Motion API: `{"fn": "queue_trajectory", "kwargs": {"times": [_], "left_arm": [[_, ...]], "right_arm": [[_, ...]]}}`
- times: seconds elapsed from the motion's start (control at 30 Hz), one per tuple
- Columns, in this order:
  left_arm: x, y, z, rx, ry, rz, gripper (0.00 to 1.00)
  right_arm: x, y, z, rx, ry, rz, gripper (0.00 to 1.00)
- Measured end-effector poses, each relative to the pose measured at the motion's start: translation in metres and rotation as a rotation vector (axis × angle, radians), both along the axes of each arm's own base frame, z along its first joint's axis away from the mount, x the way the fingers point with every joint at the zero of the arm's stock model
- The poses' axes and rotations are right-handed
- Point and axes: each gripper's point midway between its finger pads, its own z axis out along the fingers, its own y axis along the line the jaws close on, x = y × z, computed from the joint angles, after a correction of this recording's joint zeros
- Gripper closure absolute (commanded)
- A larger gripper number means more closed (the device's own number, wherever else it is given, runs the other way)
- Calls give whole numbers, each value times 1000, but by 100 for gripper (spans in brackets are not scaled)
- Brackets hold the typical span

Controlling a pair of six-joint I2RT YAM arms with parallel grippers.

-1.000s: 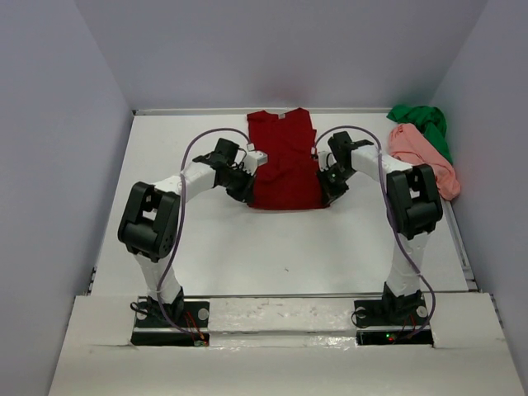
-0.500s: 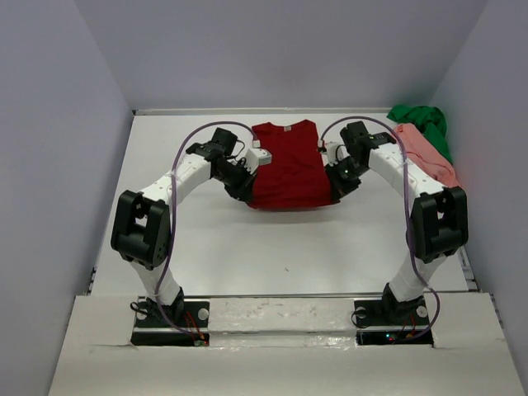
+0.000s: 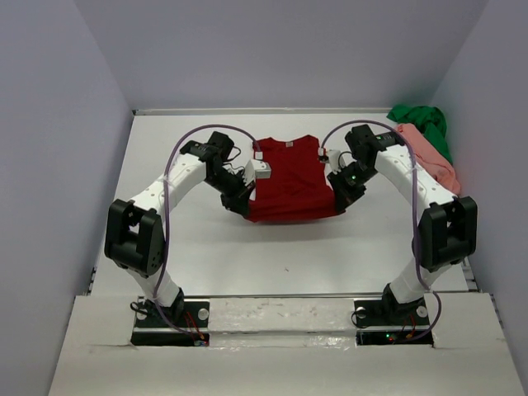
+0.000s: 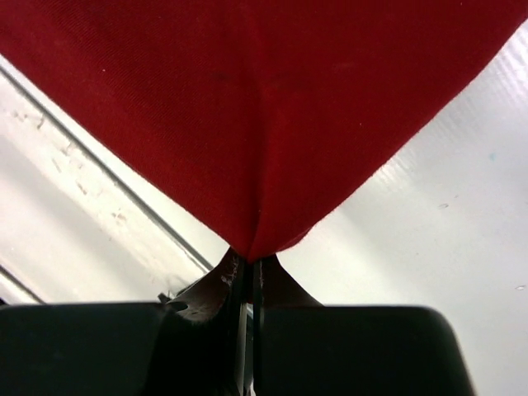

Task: Fold and stack the t-shirts
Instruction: Grab one side of the 2/3 rectangular tshirt with both arms, then fold the long partially folded tshirt into a neat square

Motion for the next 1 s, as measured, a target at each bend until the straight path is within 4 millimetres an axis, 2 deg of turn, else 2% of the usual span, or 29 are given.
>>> {"fn": "queue_trajectory", "kwargs": {"times": [0.27,0.4,0.53,0.63,0.83,1.0], "left_arm": [[-21,-2,7,-32,39,-92,100],[-15,-5,14,-47,14,-100,100],[0,-10,17,-48,-25,-54,100],[12,-12,17,-43,-55,-11,100],[34,-13,16,-20,-107,75,100],[61,-7,21,-8,-160,172,100]], "right_arm": [[-17,-2,10,19,21,56,100],[-18,-2,10,20,23,67,100],[-13,-2,9,19,2,62,100],[-3,-1,8,13,-26,44,100],[34,5,1,-2,-94,0,100],[63,11,-1,0,-143,-27,100]]}}
